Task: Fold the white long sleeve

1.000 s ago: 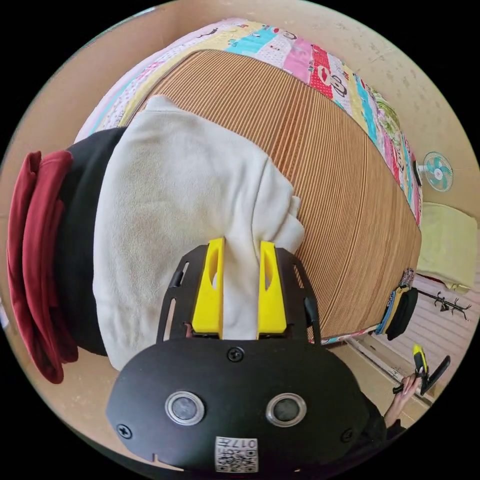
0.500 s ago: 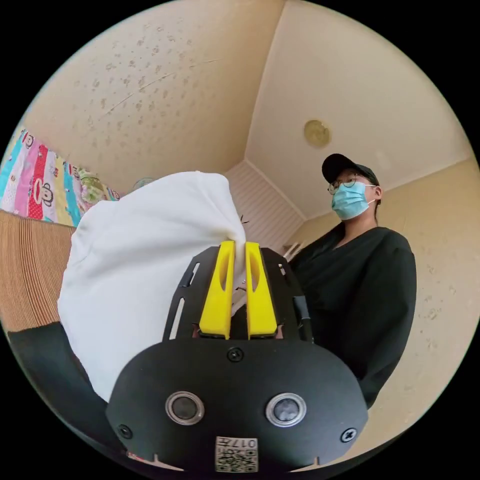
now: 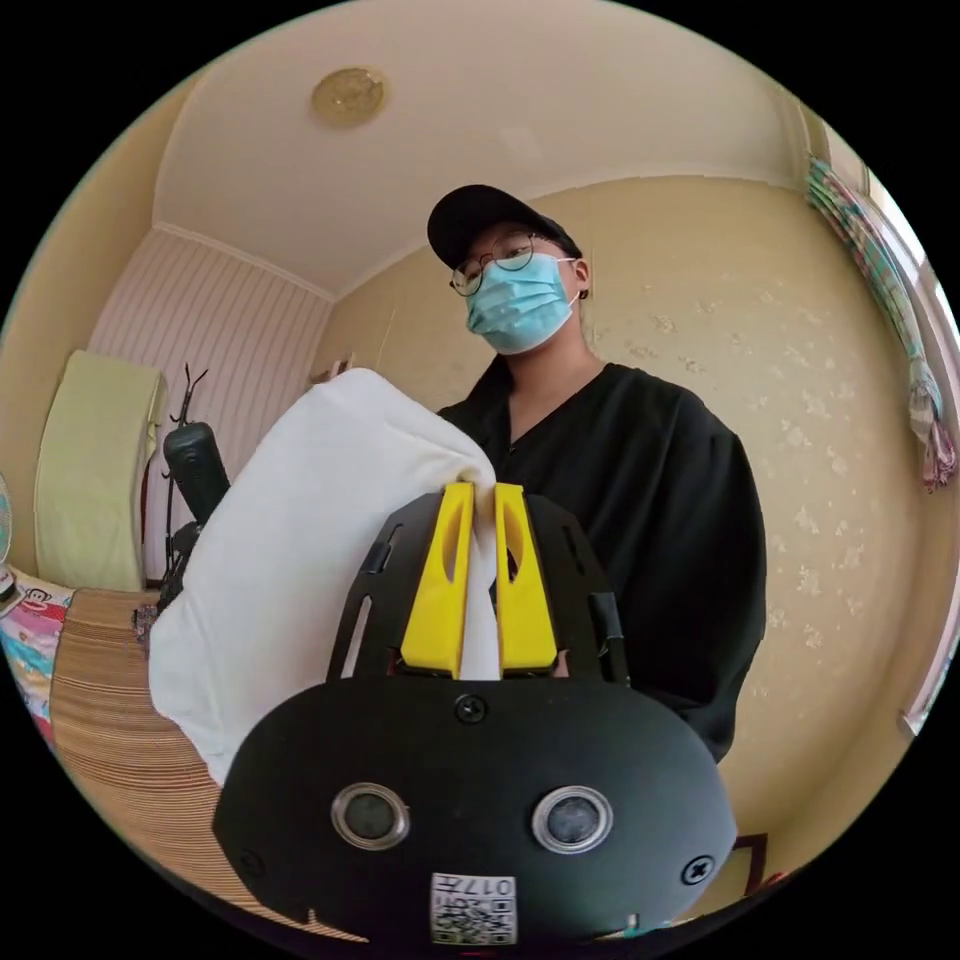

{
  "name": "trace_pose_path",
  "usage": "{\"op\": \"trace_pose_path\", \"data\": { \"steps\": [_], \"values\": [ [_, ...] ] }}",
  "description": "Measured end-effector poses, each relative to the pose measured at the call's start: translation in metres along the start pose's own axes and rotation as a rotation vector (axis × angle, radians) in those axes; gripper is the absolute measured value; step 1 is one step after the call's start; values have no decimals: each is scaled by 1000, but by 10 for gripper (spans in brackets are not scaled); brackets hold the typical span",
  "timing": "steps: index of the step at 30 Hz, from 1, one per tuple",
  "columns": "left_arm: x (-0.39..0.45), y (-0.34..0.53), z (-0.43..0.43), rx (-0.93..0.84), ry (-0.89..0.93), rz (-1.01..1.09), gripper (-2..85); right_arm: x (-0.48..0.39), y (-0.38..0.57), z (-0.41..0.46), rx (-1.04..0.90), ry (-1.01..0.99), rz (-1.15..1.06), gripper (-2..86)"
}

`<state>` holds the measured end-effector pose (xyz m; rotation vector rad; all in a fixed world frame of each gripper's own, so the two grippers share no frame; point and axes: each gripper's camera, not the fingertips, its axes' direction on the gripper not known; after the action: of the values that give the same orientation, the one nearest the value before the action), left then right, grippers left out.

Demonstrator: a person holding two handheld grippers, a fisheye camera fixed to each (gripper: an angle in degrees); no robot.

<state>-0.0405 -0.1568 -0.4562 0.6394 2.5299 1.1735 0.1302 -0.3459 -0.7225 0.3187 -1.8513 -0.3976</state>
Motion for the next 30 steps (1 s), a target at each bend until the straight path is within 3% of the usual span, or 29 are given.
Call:
{"op": "trace_pose_path", "data": {
  "steps": [4, 6, 8, 10, 14, 23, 26, 30],
  "values": [
    [-7, 13, 33, -40, -212, -205, 48, -31, 25, -40, 182, 232, 37, 32],
    [-9, 20, 44, -96, -398, -372, 51, -60, 30, -65, 265, 379, 38, 27],
    [-16, 33, 62, -232, -707, -591, 55, -80, 27, -76, 293, 448, 17, 26],
    [-26, 38, 71, -263, -868, -719, 74, -92, 20, -78, 281, 538, 36, 27],
    [-52, 21, 99, -84, -909, -748, 154, -108, 9, -68, 236, 736, 51, 28],
    [-168, -49, 240, -101, -1144, -664, 183, -134, -30, -58, 184, 926, 19, 30],
    [-212, -49, 263, -153, -1267, -722, 164, -149, -39, -66, 220, 913, -18, 31],
    [-218, -56, 263, -9, -1189, -625, 58, -155, -34, -92, 259, 976, 9, 34]
  ]
}}
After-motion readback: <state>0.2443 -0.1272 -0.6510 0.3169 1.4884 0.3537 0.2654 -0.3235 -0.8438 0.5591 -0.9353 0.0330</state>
